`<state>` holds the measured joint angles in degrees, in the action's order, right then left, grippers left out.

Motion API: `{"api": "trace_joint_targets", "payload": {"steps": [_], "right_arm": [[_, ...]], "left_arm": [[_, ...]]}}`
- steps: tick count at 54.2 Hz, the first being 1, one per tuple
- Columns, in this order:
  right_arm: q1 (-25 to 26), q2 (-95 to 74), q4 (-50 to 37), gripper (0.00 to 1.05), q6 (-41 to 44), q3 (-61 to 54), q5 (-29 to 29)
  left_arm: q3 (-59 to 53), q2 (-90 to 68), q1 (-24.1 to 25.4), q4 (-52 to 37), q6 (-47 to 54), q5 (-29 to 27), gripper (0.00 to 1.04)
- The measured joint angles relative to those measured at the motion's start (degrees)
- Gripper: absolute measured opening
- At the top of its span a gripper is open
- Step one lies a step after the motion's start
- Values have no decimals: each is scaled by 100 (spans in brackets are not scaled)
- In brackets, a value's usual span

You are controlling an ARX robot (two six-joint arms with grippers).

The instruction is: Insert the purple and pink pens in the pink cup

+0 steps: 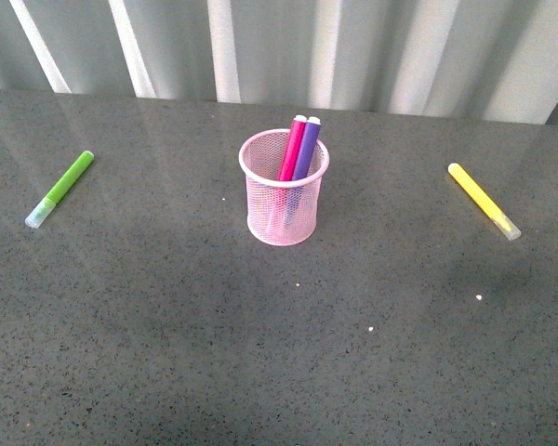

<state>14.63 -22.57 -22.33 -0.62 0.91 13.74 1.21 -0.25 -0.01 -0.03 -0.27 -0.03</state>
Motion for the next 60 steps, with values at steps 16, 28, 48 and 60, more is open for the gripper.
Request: {"api": "trace_joint_targets", "payload": {"steps": [16,28,48,60], "right_arm": [[-649,780,750,3,42,0,-621],[-1440,1220,1178,3,42,0,-1340],[-1443,2232,2223,3,42,7,-1373],[-1443,2232,2223,3,42,7,-1373]], "left_arm": [[0,11,0,0,0,0,98],[0,11,0,0,0,0,98],[0,15,0,0,0,0,98],[0,17,0,0,0,0,98]]}}
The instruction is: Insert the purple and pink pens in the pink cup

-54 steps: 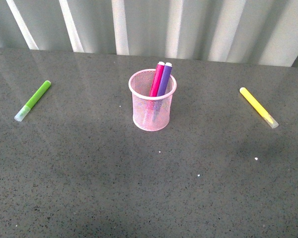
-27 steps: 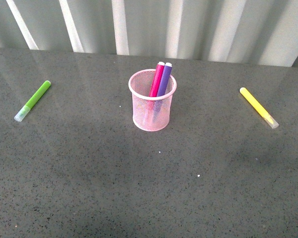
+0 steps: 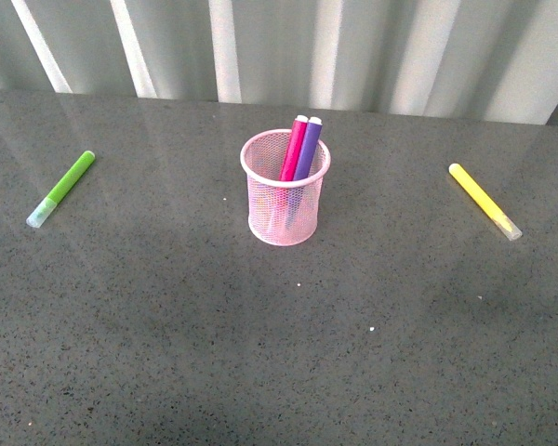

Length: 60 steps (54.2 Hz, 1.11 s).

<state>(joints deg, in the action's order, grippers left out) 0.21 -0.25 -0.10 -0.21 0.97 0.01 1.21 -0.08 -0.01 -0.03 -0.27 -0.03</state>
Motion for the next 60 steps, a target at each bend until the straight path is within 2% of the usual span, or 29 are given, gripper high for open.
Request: {"api": "trace_joint_targets", "payload": {"steps": [11,13,36,41,43,47,60], "right_arm": [[0,0,0,3,0,0,0],[0,0,0,7,0,0,0],[0,0,0,76,0,0,0],[0,0,0,97,0,0,2],[0,0,0,100,-2,0,0],[0,0,0,97,0,0,0],[0,0,0,98,0,0,0]], "left_arm": [[0,0,0,0,0,0,98],[0,0,0,0,0,0,98],[0,0,0,0,0,0,98],[0,0,0,0,0,0,98],[0,0,0,0,0,0,98],[0,0,0,0,0,0,98],[0,0,0,0,0,0,98]]}}
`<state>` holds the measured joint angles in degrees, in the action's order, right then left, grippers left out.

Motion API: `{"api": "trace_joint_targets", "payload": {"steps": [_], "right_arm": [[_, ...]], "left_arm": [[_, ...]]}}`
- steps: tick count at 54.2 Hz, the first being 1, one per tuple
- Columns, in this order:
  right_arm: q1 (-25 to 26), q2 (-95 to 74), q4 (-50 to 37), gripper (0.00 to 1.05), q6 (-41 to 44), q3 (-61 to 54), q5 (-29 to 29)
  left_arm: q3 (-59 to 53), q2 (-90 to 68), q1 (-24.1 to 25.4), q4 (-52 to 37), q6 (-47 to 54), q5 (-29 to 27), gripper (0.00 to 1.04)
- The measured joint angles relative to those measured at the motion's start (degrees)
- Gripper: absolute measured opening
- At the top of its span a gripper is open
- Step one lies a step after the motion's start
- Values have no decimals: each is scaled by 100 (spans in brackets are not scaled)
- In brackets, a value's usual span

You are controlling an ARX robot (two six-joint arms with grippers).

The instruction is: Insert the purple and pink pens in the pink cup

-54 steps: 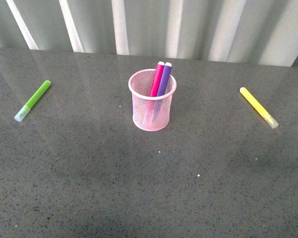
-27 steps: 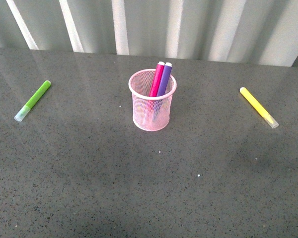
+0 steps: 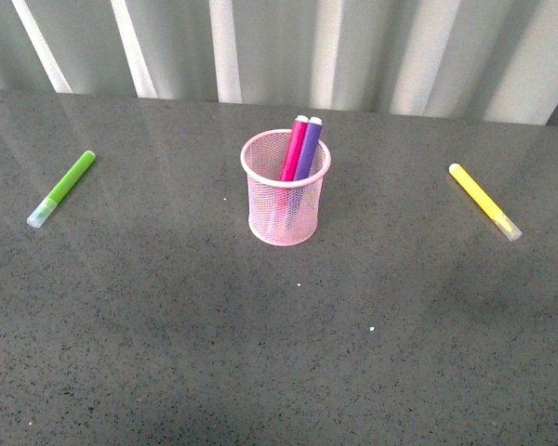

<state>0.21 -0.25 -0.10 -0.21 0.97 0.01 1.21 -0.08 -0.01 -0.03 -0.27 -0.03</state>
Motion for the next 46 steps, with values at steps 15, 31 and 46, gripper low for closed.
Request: {"api": "trace_joint_targets", "payload": {"steps": [15,31,46], "right_arm": [[0,0,0,98,-2,0,0],[0,0,0,98,-2,0,0],[0,0,0,98,-2,0,0]], "left_arm": [[0,0,0,0,0,0,98],[0,0,0,0,0,0,98],[0,0,0,0,0,0,98]]}}
